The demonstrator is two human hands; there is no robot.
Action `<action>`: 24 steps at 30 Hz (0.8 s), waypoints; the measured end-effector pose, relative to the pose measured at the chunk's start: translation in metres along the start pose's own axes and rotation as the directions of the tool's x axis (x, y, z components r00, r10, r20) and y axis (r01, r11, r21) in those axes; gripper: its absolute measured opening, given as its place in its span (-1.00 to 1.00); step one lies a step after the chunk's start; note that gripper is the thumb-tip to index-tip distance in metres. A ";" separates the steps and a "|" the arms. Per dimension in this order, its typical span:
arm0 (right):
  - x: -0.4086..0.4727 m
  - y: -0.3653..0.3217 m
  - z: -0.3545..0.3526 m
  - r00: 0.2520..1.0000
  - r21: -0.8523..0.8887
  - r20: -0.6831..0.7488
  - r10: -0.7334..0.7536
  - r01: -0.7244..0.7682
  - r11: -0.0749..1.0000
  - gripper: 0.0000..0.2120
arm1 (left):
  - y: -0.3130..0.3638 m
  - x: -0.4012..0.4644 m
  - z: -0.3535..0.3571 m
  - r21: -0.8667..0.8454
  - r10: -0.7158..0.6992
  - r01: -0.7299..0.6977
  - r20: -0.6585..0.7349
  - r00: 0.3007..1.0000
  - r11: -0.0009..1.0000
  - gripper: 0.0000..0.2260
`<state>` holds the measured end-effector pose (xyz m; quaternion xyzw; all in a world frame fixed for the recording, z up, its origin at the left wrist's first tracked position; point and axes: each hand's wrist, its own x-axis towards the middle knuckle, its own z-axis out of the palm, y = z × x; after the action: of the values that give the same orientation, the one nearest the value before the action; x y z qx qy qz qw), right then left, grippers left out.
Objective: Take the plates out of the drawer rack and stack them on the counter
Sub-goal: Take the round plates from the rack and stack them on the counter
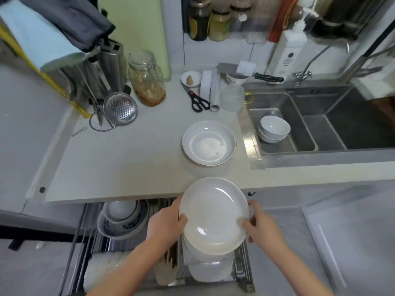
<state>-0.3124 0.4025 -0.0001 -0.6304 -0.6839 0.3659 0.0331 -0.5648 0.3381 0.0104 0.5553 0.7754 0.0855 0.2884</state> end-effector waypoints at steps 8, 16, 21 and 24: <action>0.040 -0.067 -0.059 0.983 0.066 -0.154 -0.104 0.115 0.991 -0.52 | 0.027 0.050 -0.072 -0.038 0.003 -0.009 -0.165 0.986 0.999 -0.54; 0.111 -0.109 -0.090 0.988 0.004 -0.123 -0.095 0.096 0.995 -0.54 | 0.047 0.109 -0.110 0.002 -0.054 0.055 -0.162 0.985 0.998 -0.63; 0.147 -0.112 -0.093 0.993 -0.044 -0.108 -0.057 0.053 0.998 -0.53 | 0.052 0.143 -0.112 -0.029 -0.100 0.098 -0.114 0.988 0.995 -0.63; 0.166 -0.109 -0.090 0.994 -0.050 -0.099 -0.039 0.034 0.998 -0.50 | 0.052 0.162 -0.110 -0.069 -0.128 0.122 -0.082 0.988 0.990 -0.61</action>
<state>-0.3919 0.5977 0.0560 -0.6359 -0.7015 0.3165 0.0587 -0.6169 0.5257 0.0668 0.4919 0.8172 0.1159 0.2771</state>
